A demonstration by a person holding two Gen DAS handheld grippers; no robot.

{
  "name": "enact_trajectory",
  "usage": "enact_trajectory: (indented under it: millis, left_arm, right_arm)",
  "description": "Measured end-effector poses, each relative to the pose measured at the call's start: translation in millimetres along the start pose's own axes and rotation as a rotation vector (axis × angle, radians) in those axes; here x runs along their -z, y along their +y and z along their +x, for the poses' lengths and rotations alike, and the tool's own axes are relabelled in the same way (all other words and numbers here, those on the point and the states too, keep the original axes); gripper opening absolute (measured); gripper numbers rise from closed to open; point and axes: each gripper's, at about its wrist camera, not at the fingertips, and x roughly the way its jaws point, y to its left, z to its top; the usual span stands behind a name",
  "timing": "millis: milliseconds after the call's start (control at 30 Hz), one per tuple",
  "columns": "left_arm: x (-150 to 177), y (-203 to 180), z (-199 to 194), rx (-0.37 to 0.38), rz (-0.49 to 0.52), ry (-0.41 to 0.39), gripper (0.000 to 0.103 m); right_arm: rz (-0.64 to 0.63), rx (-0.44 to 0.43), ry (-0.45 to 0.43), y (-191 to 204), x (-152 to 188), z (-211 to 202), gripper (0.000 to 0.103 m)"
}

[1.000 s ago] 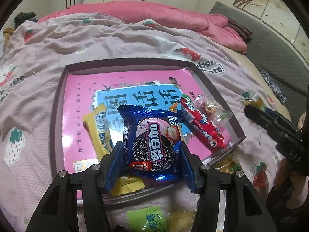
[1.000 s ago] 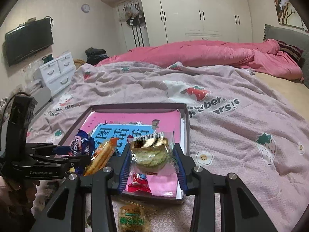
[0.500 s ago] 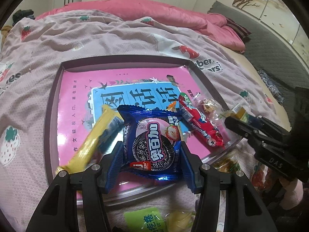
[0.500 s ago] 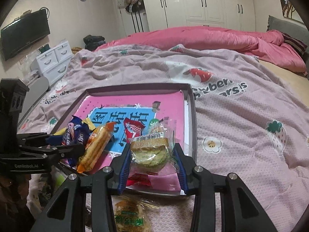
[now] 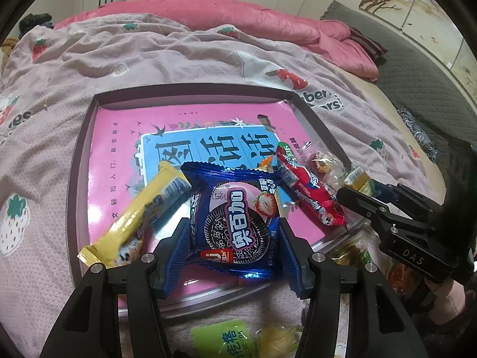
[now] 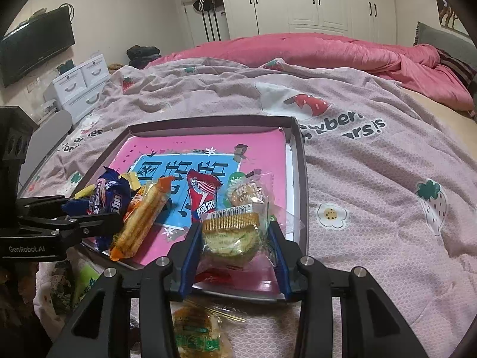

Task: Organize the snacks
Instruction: 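Open the left gripper to drop the cookie pack while the right releases the cake into the tray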

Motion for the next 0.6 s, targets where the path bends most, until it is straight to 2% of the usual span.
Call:
enact_trajectory:
  millis: [300,600]
  left_arm:
    - [-0.1,0.2,1.0,-0.006,-0.005,0.002,0.059]
    - [0.1,2.4,-1.8,-0.045,-0.008,-0.004,0.060]
  right_arm:
    - [0.003,-0.003,-0.004,-0.9,0.1,-1.2,0.045]
    - [0.008,-0.002,-0.015,-1.3,-1.4,-6.3,0.046]
